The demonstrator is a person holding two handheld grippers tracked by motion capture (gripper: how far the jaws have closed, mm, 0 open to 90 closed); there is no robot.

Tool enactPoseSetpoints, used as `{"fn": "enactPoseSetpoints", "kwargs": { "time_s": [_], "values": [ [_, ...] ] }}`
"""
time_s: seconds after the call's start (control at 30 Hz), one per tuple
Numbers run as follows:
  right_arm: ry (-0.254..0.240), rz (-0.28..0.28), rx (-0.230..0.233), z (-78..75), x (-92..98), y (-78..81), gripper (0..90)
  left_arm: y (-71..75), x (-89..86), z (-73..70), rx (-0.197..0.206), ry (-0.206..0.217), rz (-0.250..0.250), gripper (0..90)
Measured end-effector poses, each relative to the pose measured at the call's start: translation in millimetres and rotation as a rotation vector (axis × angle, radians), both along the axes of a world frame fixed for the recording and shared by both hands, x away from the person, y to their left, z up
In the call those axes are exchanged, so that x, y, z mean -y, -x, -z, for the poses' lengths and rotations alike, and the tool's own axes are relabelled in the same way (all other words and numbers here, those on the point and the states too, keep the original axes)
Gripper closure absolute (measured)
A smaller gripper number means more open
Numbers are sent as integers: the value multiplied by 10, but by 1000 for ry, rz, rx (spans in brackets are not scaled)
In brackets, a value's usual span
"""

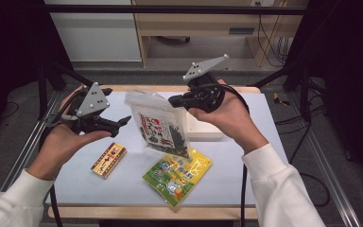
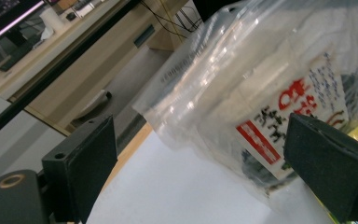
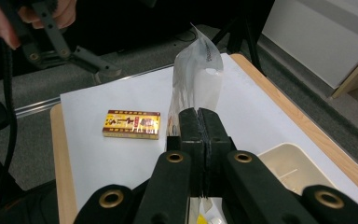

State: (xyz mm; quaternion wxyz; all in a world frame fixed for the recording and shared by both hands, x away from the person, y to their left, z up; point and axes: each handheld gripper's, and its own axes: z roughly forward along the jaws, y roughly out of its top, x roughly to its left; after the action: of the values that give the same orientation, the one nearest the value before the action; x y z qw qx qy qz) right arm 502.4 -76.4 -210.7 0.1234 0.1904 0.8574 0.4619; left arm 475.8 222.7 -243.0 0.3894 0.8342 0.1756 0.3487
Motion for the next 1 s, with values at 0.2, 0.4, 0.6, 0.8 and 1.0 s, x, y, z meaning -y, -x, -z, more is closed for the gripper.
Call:
{"fn": "enactPoseSetpoints", "kwargs": {
  "time_s": [0.2,0.4,0.6,0.8,1.0],
  "values": [
    [-2,-5,4,-48,42,76,900,-40,133,-45,-8,-21,65,92],
    [-2,-14,2,-75,69,122,900,-125,225,-25,-30,-45,76,85],
    [22,-24,5,-52,59,187,900,-165,262,43,-58,-50,102,83],
    [38,-33,1,-17,-21,200,900,-194,339,192,-113,-80,148,120],
    [57,-39,1,1,-57,205,900,-205,312,250,-121,-100,146,299]
  ]
}}
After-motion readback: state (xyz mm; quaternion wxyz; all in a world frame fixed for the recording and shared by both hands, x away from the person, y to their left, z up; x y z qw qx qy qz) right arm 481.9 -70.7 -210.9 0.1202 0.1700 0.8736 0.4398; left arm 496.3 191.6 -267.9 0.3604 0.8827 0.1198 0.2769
